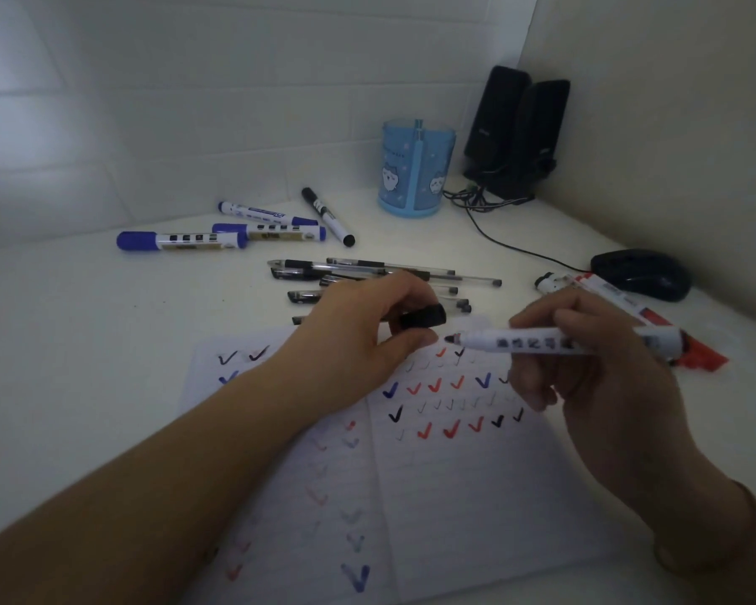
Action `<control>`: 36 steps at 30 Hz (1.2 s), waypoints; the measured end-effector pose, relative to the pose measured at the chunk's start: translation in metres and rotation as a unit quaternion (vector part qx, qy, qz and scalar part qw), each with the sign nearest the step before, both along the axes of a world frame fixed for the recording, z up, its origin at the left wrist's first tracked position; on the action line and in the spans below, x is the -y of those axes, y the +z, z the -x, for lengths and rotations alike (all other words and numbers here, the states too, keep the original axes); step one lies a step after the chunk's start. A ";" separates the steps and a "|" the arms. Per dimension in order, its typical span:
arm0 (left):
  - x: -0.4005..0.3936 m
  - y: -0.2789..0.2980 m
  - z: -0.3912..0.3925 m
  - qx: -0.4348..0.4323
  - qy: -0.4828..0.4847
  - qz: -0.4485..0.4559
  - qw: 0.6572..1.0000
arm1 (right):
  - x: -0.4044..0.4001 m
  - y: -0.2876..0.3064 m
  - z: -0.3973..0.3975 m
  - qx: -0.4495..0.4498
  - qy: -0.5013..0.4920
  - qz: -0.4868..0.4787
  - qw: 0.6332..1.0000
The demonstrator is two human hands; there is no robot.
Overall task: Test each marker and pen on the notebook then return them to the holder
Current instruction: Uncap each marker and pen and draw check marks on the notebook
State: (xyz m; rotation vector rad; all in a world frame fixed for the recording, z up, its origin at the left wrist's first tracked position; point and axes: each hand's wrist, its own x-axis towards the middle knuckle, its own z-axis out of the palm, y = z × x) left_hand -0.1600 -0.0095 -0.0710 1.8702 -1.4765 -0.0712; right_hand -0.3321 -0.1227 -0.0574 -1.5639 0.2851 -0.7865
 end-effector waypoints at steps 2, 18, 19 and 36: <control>0.000 0.000 0.000 0.011 -0.007 -0.001 1.000 | 0.005 0.001 0.001 0.005 -0.040 -0.015 0.999; -0.004 0.002 0.007 0.035 -0.064 0.064 0.995 | 0.010 0.004 -0.003 -0.070 0.010 -0.027 0.997; -0.004 0.002 0.007 0.023 -0.063 0.072 0.995 | 0.010 0.004 -0.003 -0.067 0.012 -0.036 0.997; 0.003 0.007 0.017 -0.016 -0.026 0.074 0.997 | 0.009 0.002 -0.002 -0.092 0.015 0.031 0.995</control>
